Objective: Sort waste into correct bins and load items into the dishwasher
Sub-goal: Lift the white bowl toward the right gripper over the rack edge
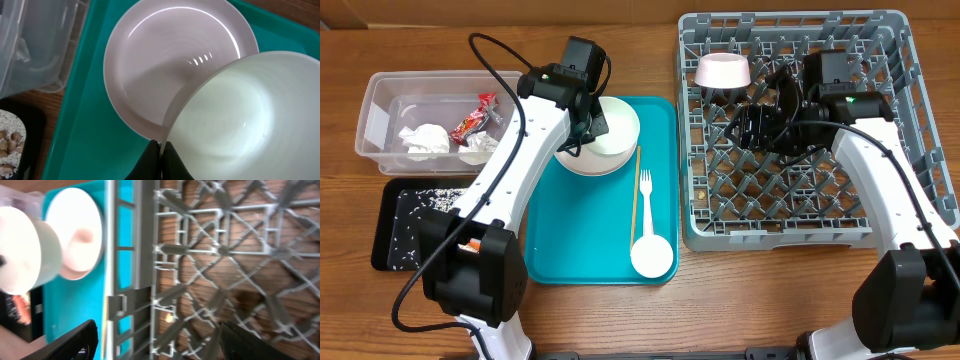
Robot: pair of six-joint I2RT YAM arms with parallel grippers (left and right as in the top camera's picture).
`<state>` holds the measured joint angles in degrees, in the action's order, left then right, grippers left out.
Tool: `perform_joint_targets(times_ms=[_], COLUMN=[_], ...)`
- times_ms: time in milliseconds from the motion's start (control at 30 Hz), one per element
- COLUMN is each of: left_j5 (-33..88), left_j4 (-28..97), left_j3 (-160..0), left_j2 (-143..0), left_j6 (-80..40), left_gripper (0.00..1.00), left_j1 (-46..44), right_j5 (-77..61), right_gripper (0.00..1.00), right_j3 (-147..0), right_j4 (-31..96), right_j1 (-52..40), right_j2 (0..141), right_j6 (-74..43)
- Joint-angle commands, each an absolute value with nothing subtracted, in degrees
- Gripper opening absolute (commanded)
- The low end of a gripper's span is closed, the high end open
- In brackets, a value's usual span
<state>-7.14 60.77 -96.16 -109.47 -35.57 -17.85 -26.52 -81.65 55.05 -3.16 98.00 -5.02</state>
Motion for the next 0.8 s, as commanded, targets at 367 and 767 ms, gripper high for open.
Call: perform_joint_targets(times_ms=[367,767], left_j5=[4.6,5.3], left_j4=[61.3,61.5], left_j3=[-97.3,-97.3], left_j2=[-108.5,-108.5], left_j6=[-31.2,-28.7], left_gripper=[0.04,0.04], left_j1=[-17.9,-23.1], right_j5=[-30.0,-21.1], right_gripper=[0.75,0.70], right_j3=[-83.2,-82.8], right_j4=[53.0,47.6], right_j1=[-11.8,-19.5], right_j2=[96.3,98.1], right_j6=[-4.5,-5.0])
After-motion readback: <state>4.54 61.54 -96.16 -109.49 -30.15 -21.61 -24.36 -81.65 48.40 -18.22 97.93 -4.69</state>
